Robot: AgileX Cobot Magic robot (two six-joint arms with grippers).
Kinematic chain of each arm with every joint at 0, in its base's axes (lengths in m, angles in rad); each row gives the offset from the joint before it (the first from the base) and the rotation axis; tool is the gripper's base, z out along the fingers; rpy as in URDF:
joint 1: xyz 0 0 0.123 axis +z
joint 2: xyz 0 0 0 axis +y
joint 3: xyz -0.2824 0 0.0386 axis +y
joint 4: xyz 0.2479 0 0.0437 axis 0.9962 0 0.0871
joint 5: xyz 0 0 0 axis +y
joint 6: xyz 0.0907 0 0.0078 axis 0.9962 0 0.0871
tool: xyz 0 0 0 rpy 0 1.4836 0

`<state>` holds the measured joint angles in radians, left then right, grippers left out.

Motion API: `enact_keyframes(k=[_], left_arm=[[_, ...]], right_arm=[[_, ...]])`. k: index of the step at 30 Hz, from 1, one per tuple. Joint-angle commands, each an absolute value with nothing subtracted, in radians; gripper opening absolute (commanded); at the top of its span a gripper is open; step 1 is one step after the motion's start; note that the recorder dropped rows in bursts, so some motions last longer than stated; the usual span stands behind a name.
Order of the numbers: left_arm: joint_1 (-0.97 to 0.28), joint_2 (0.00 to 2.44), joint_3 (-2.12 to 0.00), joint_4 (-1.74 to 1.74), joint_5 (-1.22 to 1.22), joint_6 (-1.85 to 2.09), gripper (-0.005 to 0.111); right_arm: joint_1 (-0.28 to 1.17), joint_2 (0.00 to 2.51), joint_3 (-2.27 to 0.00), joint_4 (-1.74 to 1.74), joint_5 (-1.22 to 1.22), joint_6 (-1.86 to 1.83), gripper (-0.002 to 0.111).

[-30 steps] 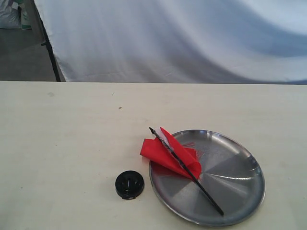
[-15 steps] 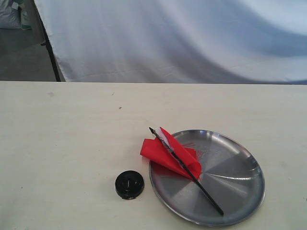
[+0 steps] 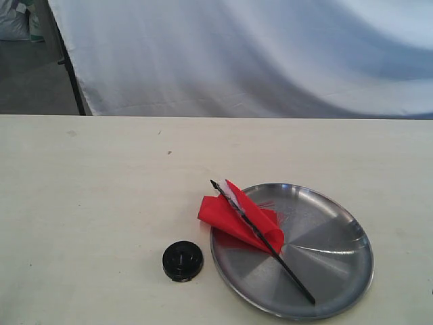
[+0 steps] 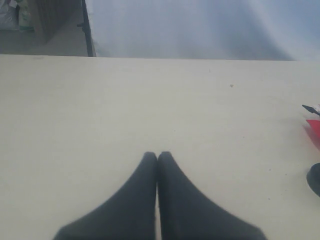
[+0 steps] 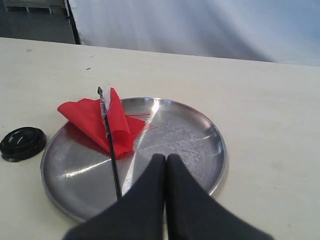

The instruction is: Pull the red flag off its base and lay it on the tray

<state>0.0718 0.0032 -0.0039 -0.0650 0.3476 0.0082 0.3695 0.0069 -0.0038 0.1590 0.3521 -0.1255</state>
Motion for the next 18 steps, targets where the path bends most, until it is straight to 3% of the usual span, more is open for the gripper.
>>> enact_keyframes(k=[1, 18], left_arm=[[0.074, 0.000, 0.000, -0.061, 0.348, 0.000, 0.000], [0.074, 0.000, 0.000, -0.061, 0.348, 0.000, 0.000]], right_arm=[[0.330, 0.000, 0.000, 0.145, 0.353, -0.127, 0.000], [0.264, 0.000, 0.000, 0.129, 0.357, -0.068, 0.000]])
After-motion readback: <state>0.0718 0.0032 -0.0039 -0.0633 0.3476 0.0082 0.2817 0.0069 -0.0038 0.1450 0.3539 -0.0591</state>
